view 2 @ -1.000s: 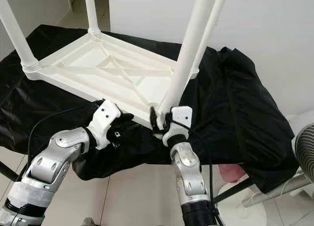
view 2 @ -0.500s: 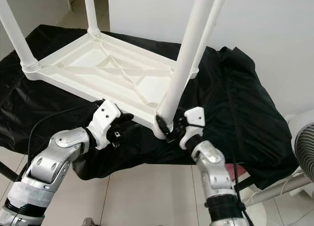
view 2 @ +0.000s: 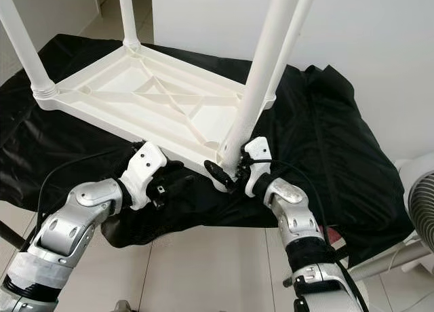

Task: Building children table

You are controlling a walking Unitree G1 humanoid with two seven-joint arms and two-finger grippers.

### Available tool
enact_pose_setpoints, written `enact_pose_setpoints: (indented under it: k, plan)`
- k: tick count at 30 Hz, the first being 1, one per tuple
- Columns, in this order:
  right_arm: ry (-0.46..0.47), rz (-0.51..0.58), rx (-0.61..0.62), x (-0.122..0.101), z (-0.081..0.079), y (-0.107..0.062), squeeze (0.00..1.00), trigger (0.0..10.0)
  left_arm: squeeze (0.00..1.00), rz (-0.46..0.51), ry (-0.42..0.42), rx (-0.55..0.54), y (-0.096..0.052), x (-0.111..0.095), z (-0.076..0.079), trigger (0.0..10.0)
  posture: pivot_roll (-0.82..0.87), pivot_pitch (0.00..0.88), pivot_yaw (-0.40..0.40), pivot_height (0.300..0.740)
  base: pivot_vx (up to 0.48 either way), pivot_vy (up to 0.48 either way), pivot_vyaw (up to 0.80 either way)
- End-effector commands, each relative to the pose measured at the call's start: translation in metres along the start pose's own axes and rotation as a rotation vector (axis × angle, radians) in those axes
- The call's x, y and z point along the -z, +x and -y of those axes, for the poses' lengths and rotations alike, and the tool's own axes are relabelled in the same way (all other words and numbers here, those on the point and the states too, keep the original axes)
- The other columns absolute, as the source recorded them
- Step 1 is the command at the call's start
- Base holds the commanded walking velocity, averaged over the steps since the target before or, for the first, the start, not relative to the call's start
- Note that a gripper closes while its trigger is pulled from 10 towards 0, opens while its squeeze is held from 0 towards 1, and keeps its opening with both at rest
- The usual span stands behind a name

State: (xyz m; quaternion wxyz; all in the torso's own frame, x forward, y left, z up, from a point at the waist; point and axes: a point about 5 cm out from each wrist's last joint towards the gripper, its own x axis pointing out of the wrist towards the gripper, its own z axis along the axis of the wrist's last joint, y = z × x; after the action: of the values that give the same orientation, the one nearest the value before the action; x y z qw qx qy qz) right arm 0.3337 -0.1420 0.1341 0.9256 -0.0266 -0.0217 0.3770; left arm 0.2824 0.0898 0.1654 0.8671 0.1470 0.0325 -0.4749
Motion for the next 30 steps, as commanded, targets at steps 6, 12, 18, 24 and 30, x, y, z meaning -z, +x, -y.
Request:
enact_pose_setpoints:
  k: [6,12,18,24,30]
  plan:
    - [0.010,-0.016,-0.021,0.006,0.003,0.000,0.00,0.0,0.00,-0.006,0.014,0.039,0.004,-0.001,0.010,10.0,0.08,0.039,-0.117,0.740,0.000,0.000,0.00]
    - [0.015,-0.015,-0.020,0.008,0.003,-0.001,0.00,0.0,0.00,-0.009,0.014,0.044,0.004,0.000,0.011,10.0,0.08,0.032,-0.114,0.740,0.000,0.000,0.00]
    - [0.025,0.024,0.026,0.007,0.001,-0.002,0.00,10.0,0.00,-0.014,0.017,0.055,0.004,0.001,0.012,10.0,0.07,0.024,-0.112,0.740,0.000,0.000,0.00]
    - [0.054,-0.031,0.193,0.013,0.002,0.002,0.00,10.0,0.00,-0.019,0.016,0.055,0.005,0.002,0.012,10.0,0.07,0.020,-0.112,0.740,0.000,0.000,0.00]
    - [0.094,-0.005,0.347,0.015,-0.008,0.001,0.00,10.0,0.00,-0.020,0.014,0.053,0.004,0.003,0.012,10.0,0.06,0.019,-0.114,0.740,0.000,0.000,0.00]
